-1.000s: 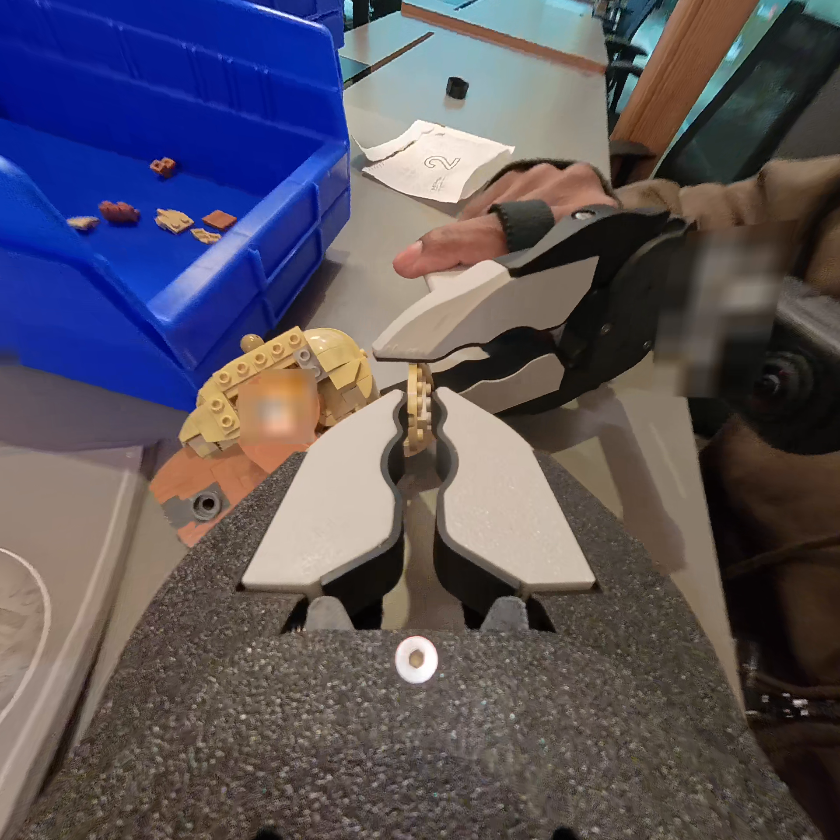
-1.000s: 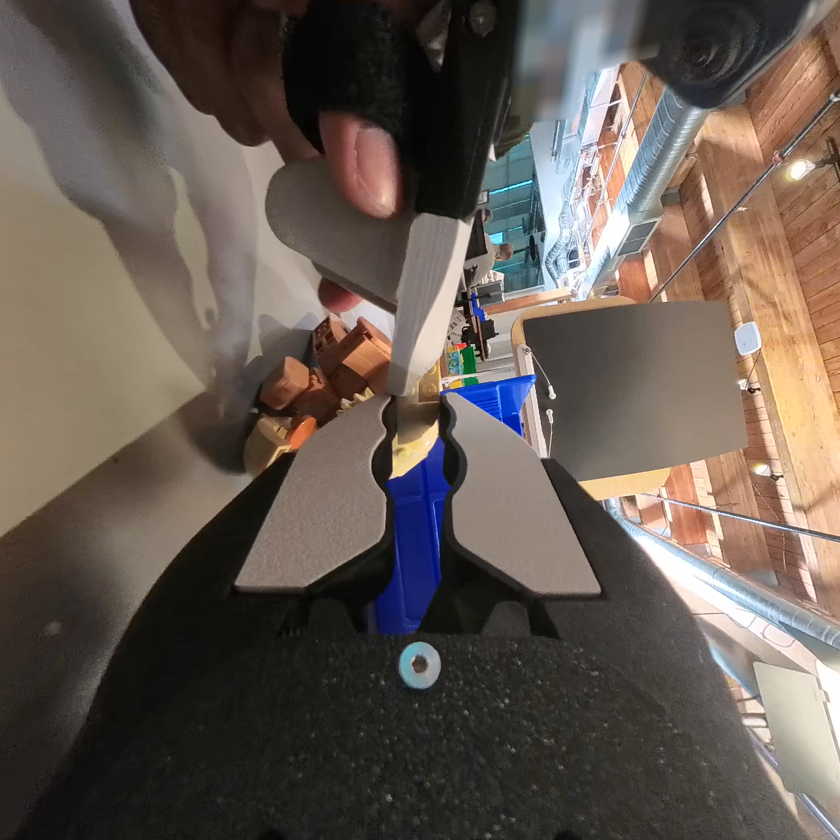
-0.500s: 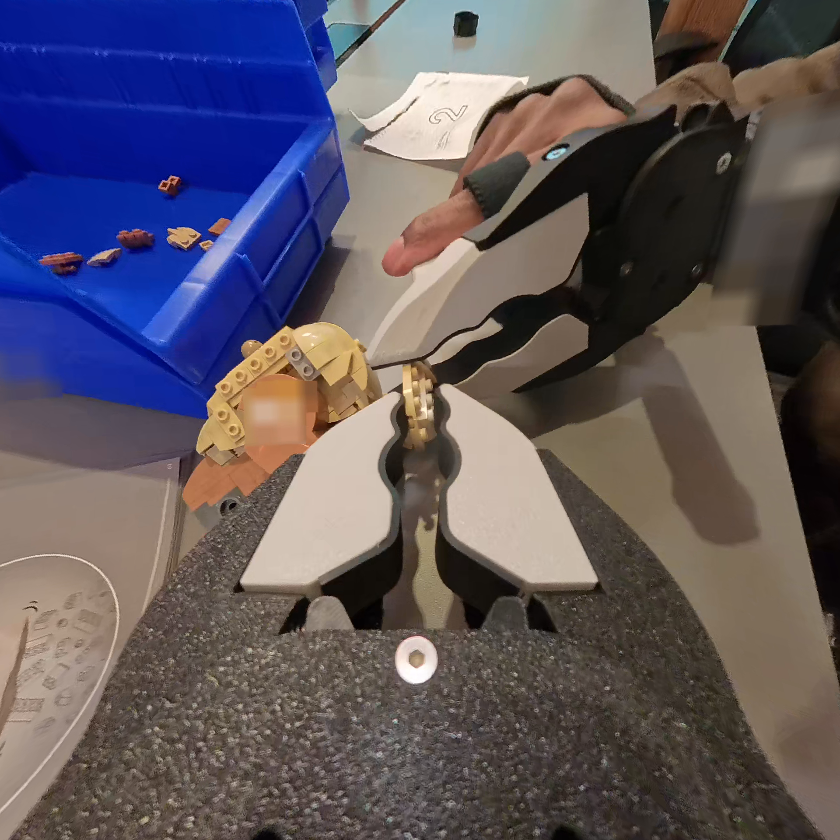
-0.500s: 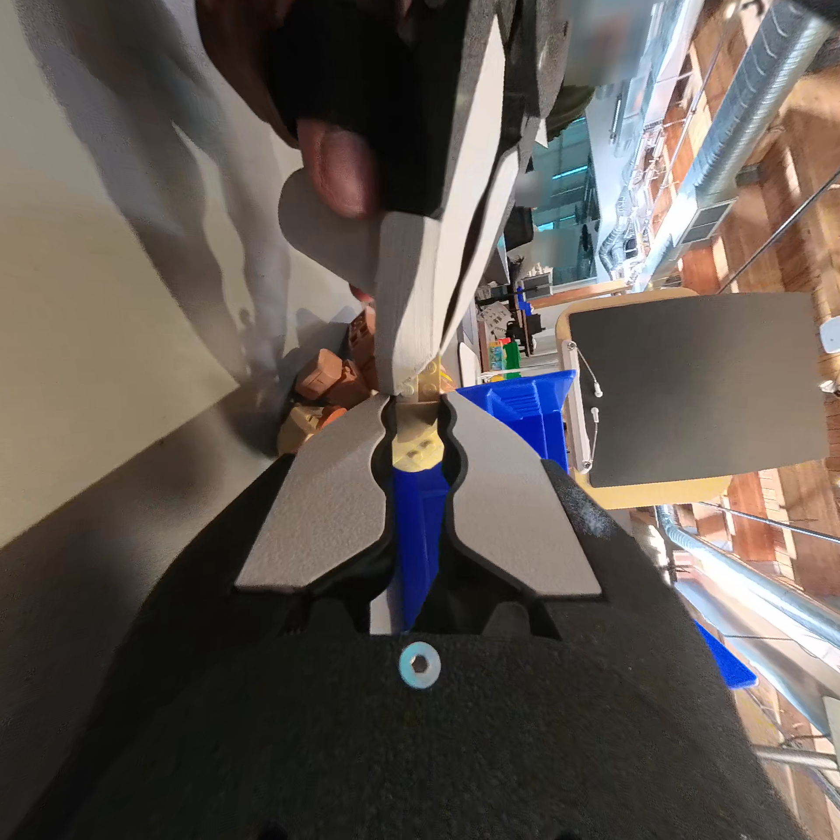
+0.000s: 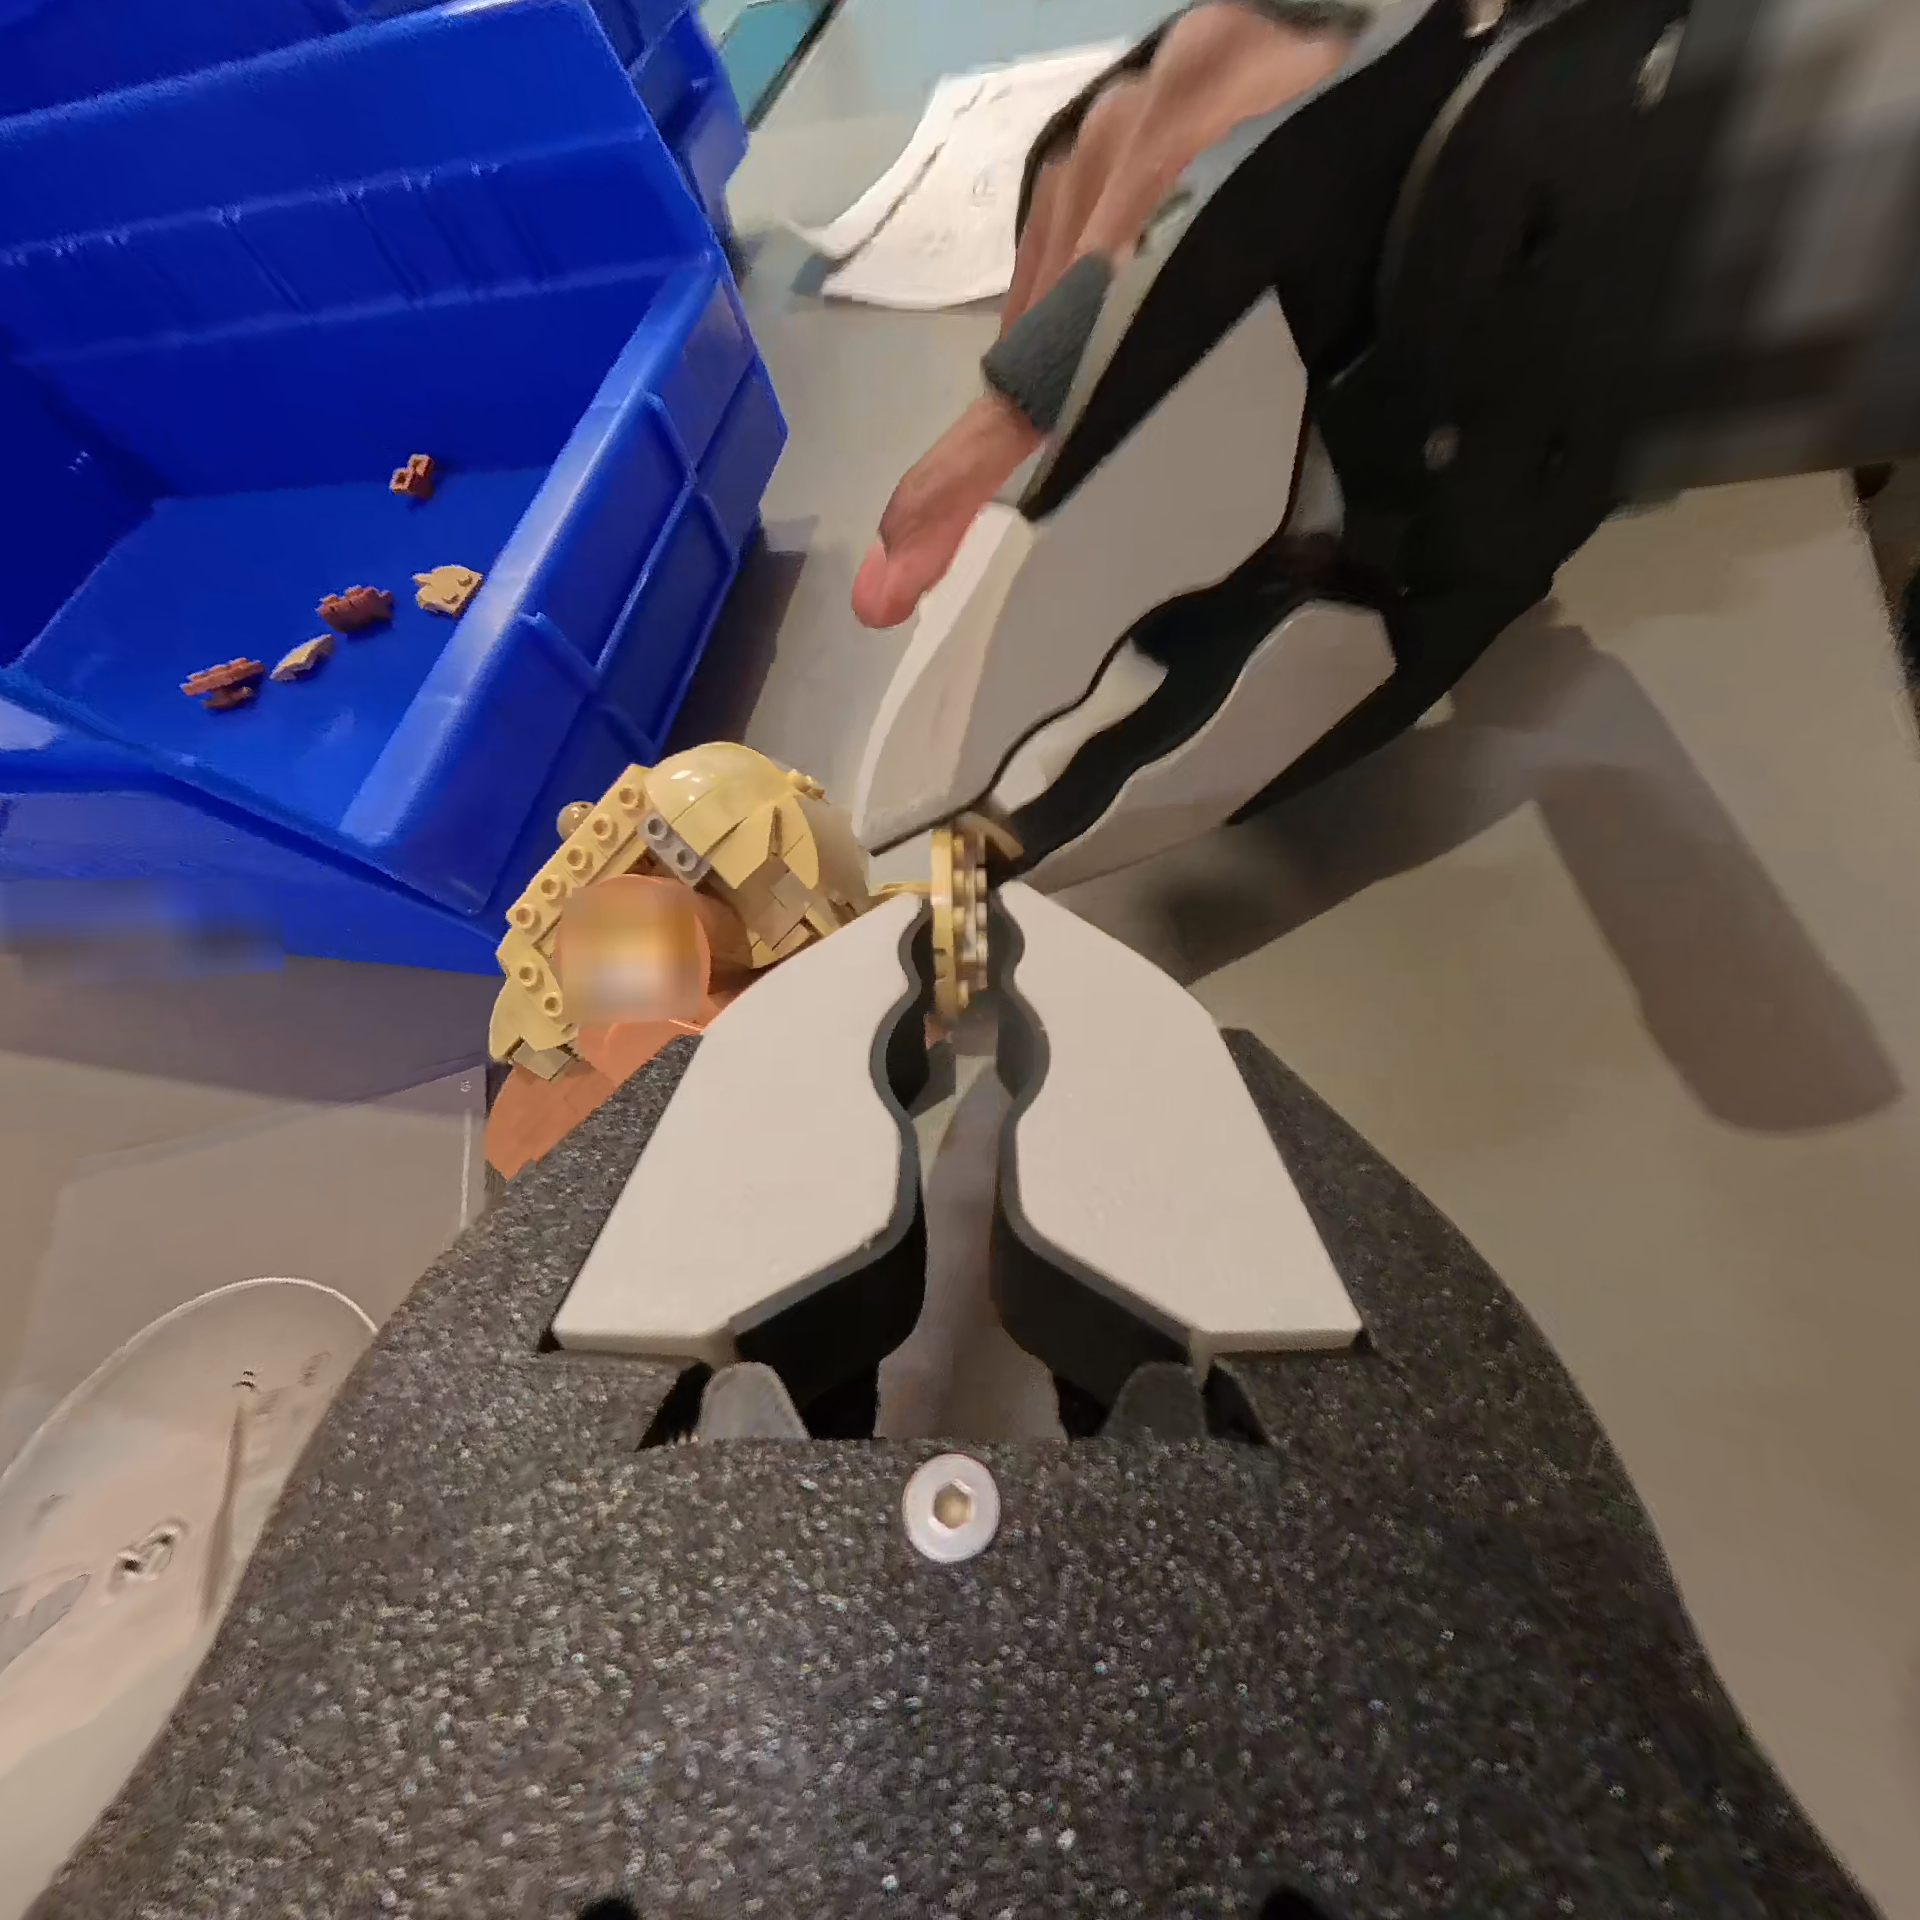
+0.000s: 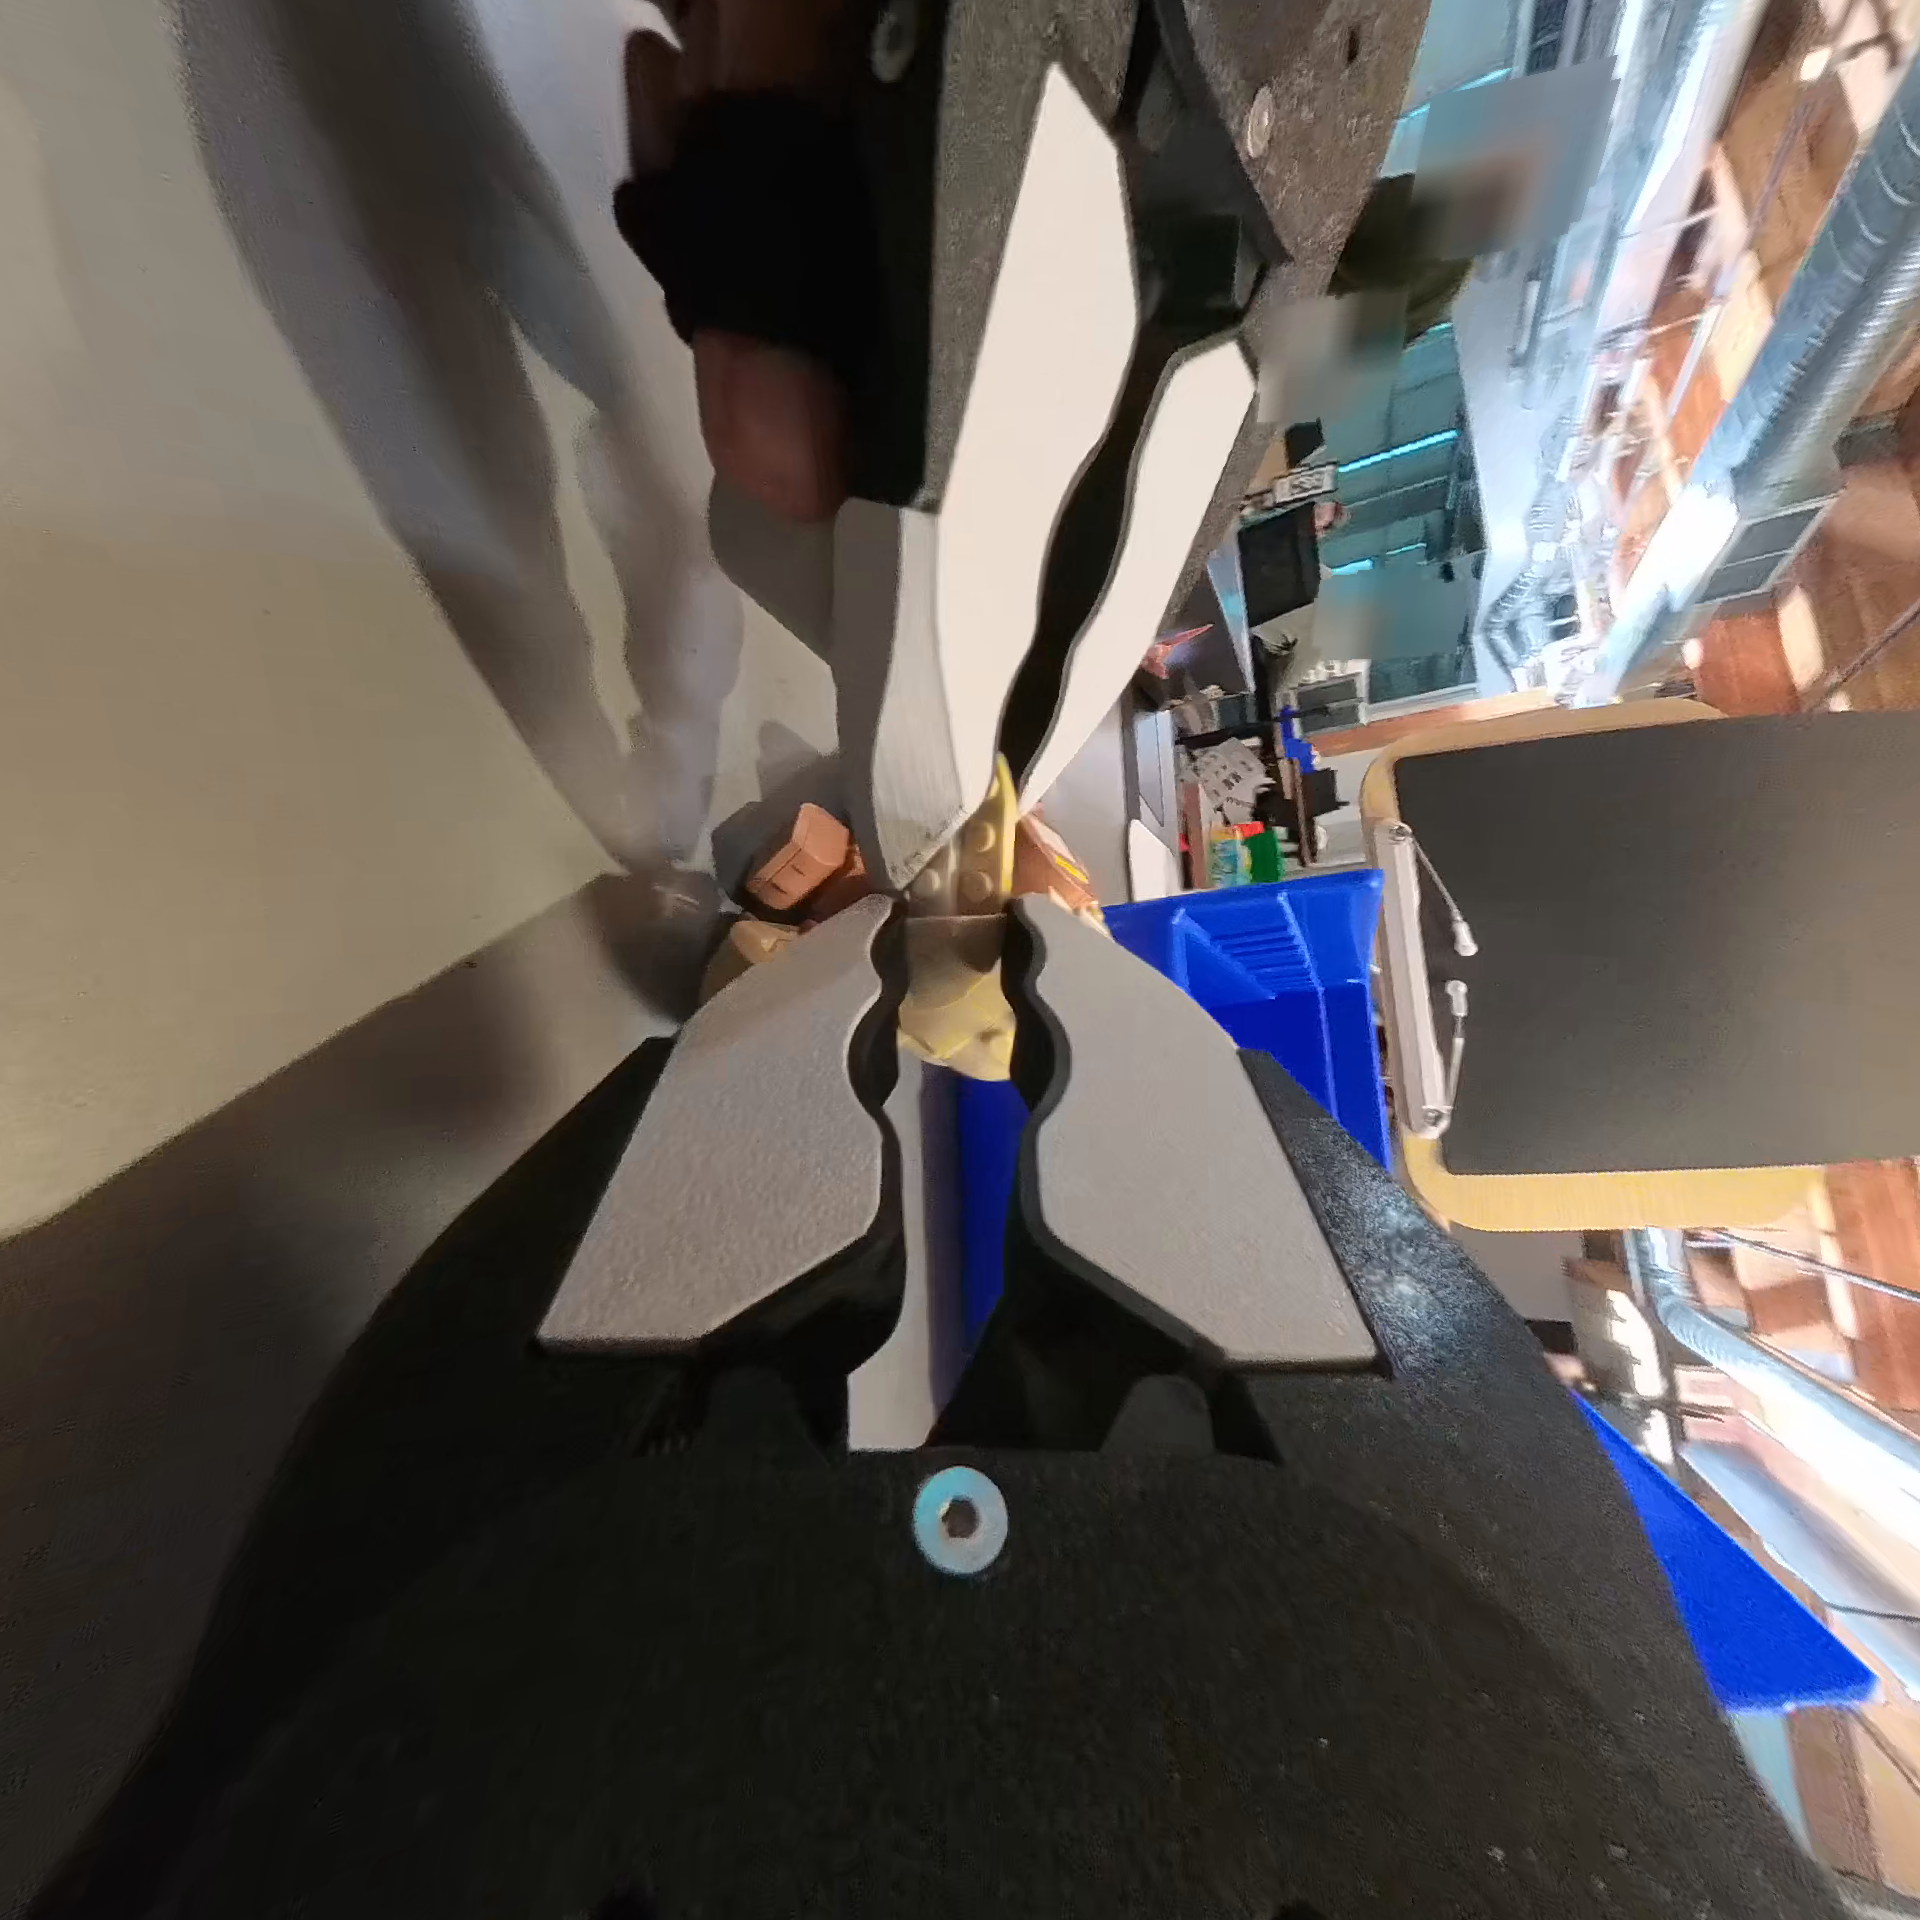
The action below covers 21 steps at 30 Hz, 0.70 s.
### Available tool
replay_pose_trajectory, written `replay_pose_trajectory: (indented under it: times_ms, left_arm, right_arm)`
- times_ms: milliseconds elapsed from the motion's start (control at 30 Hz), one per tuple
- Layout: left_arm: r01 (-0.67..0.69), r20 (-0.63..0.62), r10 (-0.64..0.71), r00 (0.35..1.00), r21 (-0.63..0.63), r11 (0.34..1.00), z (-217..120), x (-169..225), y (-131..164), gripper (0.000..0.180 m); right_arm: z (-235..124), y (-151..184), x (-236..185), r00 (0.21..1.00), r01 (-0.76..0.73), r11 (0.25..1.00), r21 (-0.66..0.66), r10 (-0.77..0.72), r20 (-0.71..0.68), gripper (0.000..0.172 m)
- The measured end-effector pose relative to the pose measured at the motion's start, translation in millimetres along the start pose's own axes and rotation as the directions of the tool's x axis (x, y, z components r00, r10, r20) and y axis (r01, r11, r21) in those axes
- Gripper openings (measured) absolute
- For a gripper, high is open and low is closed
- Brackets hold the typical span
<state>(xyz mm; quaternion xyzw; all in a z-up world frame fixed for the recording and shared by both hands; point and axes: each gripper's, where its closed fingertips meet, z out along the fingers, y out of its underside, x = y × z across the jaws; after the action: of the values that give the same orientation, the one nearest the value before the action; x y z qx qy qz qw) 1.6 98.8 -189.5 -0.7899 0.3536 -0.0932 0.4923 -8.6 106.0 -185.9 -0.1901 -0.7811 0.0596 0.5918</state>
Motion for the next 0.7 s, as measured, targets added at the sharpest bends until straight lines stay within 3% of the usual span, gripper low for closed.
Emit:
replay_pose_trajectory:
  times_ms: [100,233,400,533,600,700]
  left_arm:
    - [-0.14,0.062,0.143,0.988,-0.047,0.989,1.9,-0.7,4.8,0.008]
    - [-0.066,0.027,0.067,0.997,-0.037,0.997,2.7,-0.2,6.0,0.008]
    - [0.164,-0.041,-0.161,0.986,0.054,0.985,-5.8,-11.3,-4.7,0.008]
    - [0.368,-0.149,-0.349,0.925,0.127,0.921,-14.2,-22.1,-12.8,0.008]
    - [0.465,-0.217,-0.428,0.877,0.16,0.871,-18.3,-25.5,-18.3,0.008]
    - [0.57,-0.307,-0.501,0.809,0.202,0.796,-24.7,-30.8,-25.4,0.008]
  right_arm:
    - [-0.3,0.5,-5.3,0.999,-0.005,1.0,0.007,0.005,0.042,0.017]
    - [1.1,0.7,-5.5,0.999,-0.006,1.0,0.014,0.005,0.035,0.017]
    - [-5.7,0.4,15.6,0.995,-0.093,0.993,0.069,0.095,-0.02,0.018]
    - [-17.3,7.7,59.4,0.961,-0.231,0.963,0.138,0.248,-0.122,0.017]
    - [-17.4,23.0,86.3,0.934,-0.289,0.951,0.108,0.305,-0.188,0.017]
    - [-6.8,60.8,122.2,0.875,-0.432,0.901,-0.043,0.408,-0.26,0.018]
